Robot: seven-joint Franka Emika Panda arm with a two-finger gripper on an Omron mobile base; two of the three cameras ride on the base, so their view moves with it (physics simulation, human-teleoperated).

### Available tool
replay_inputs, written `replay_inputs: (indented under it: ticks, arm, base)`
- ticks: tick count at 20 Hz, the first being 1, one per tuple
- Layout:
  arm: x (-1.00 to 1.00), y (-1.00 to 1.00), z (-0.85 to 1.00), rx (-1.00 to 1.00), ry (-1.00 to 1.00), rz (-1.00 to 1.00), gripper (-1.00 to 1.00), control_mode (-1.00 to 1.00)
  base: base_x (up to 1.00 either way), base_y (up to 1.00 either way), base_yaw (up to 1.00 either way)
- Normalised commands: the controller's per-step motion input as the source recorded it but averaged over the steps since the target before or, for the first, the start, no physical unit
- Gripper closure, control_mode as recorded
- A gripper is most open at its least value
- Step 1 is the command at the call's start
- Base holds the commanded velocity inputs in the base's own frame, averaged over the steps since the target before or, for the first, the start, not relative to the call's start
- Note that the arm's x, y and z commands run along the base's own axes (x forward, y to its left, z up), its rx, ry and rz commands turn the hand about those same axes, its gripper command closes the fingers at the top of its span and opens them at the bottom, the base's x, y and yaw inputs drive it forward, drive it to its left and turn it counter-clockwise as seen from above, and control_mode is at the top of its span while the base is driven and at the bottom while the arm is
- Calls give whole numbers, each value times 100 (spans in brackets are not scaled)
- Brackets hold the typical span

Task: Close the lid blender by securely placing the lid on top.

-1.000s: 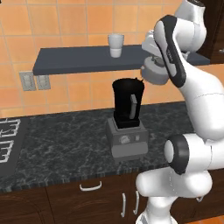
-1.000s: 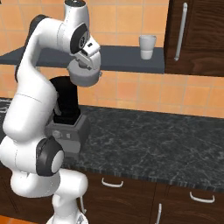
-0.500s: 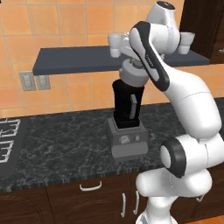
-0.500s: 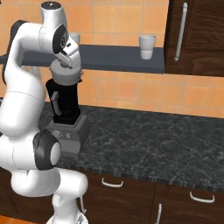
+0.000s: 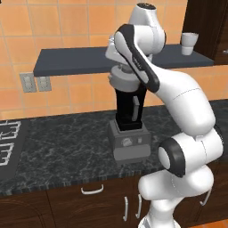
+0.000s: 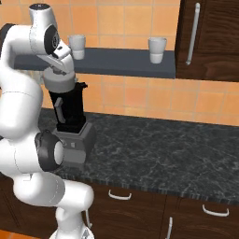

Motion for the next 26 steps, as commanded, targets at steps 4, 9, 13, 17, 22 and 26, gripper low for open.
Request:
replay_inputs:
  ticks: [4, 9, 13, 17, 22, 26]
  arm:
    - [1, -31, 0, -6, -7, 0, 100, -100]
    - [7, -9, 0, -8, -1, 0, 100, -100]
    - [9, 12, -35, -21, 4, 2, 100, -100]
    - [0, 1, -16, -16, 17, 1, 100, -100]
    - [0, -11, 0, -4, 5, 0, 100, -100]
    - [-3, 0, -2, 0, 0, 0, 100, -100]
  base:
    - [0, 0, 0]
    - [0, 0, 0]
    - [0, 0, 0]
    - [0, 0, 0]
    - [0, 0, 0]
    - [0, 0, 0]
